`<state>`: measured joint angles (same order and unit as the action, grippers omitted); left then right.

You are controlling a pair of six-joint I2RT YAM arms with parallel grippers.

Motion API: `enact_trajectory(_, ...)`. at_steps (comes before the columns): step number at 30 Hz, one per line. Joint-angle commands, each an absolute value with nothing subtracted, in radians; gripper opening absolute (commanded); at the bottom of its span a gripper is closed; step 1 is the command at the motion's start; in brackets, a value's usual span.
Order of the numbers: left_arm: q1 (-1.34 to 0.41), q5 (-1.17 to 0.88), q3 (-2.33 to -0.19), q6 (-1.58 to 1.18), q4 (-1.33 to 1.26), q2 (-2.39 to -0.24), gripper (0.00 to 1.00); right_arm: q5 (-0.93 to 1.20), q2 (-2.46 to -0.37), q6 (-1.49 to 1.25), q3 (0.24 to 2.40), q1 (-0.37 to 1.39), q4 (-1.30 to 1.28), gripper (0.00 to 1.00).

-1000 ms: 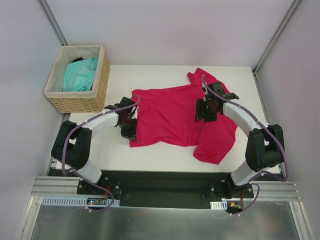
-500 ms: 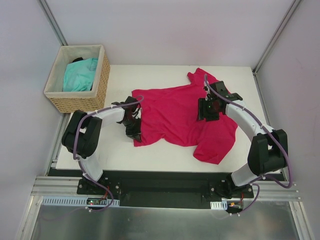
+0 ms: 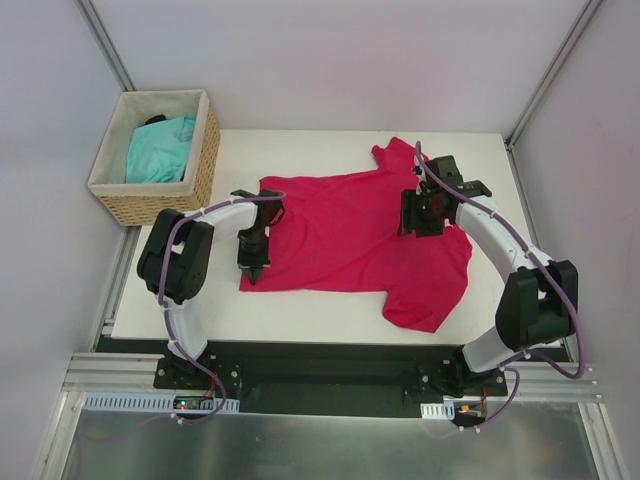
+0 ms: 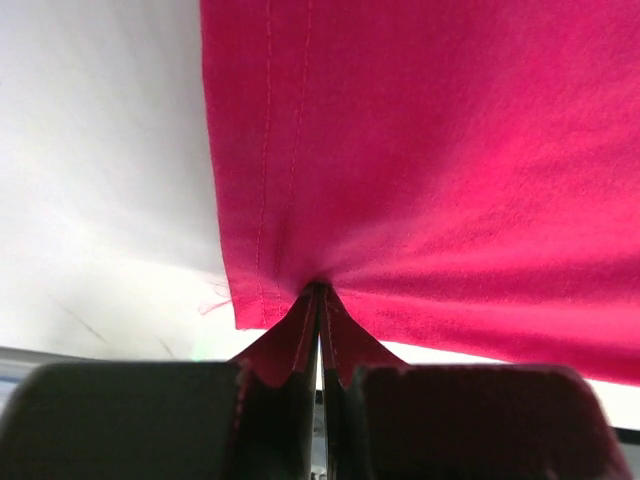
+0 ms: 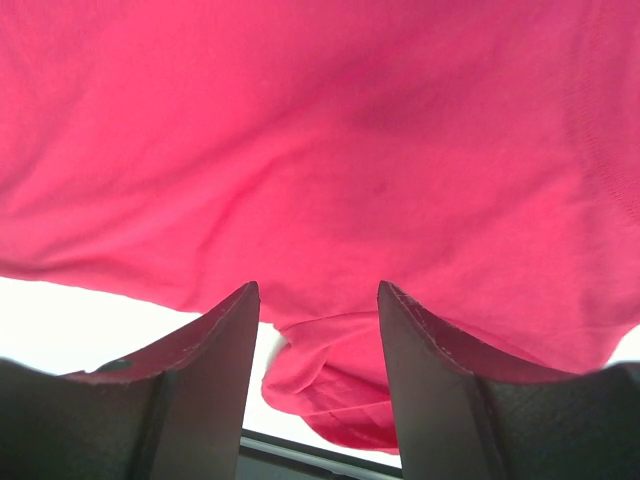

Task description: Fold and stack the t-shirts

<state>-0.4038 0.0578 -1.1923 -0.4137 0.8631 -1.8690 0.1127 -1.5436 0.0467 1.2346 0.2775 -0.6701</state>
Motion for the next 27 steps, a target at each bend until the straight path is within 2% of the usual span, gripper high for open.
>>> enact_trajectory(1,-0.393,0.13,-1.221,-0.414,0.928,-1.902,0.0,0.11,-1.509,0.061,1.292,0.264,-0.695,0.54)
enact_trajectory(27,-0.377,0.172,-1.328,-0.529,1.008,-1.879,0.0,0.084,-1.486,0.067,1.287,0.242,-0.724,0.54)
